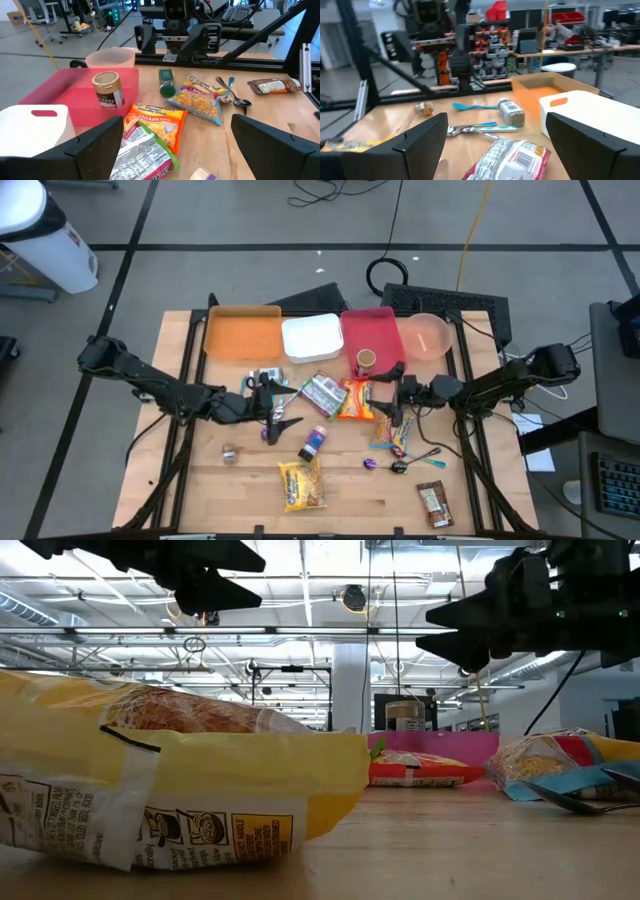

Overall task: Pick & Place Food Item
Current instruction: Put the blue baby spoon into the orange bin

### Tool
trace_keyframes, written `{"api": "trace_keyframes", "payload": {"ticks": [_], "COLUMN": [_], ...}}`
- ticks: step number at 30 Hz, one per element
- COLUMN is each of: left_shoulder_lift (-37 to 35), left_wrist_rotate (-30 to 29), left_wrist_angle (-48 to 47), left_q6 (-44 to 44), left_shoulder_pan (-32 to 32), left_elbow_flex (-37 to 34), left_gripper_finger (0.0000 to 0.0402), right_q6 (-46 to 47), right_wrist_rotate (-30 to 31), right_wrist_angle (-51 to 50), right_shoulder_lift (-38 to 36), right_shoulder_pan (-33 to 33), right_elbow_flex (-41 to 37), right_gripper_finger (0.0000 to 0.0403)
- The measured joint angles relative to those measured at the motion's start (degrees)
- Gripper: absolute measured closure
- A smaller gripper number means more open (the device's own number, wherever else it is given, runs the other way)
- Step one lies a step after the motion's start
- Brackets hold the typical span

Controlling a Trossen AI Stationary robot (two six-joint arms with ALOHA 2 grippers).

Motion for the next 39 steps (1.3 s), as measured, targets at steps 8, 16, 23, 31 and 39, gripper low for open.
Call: {"api": "trace_keyframes", "payload": {"ticks": [8, 16, 23, 31, 39], "left_shoulder_lift": [0.00, 0.00, -1.15, -7.03, -13.71], "left_wrist_rotate": [0.03, 0.12, 0.14, 11.38, 22.51], "left_wrist_angle": [-0.11, -4.90, -24.21, -46.21, -61.00], "left_q6": [-2.75, -3.21, -12.37, -32.35, -46.64], "left_shoulder_pan": [-0.02, 1.00, 2.10, 2.06, 0.24], "left_elbow_flex": [0.00, 0.00, 0.00, 0.07, 0.07], "left_gripper_finger": [0.0023, 0.0023, 0.0023, 0.0023, 0.0023], "right_q6": [-3.21, -9.67, -15.96, -19.53, -15.75], "right_wrist_rotate": [-1.16, -1.18, -1.30, -1.36, -1.55], "right_wrist_angle": [0.04, 2.57, -2.88, -6.01, -6.03], "right_shoulder_lift": [0.00, 0.00, 0.00, 0.00, 0.00], "right_shoulder_pan": [0.04, -0.02, -0.02, -2.36, -5.54], "right_elbow_flex": [0.00, 0.69, 5.41, 8.78, 8.87], "right_gripper_finger": [0.0074, 0.0074, 0.0074, 0.0074, 0.0074]}}
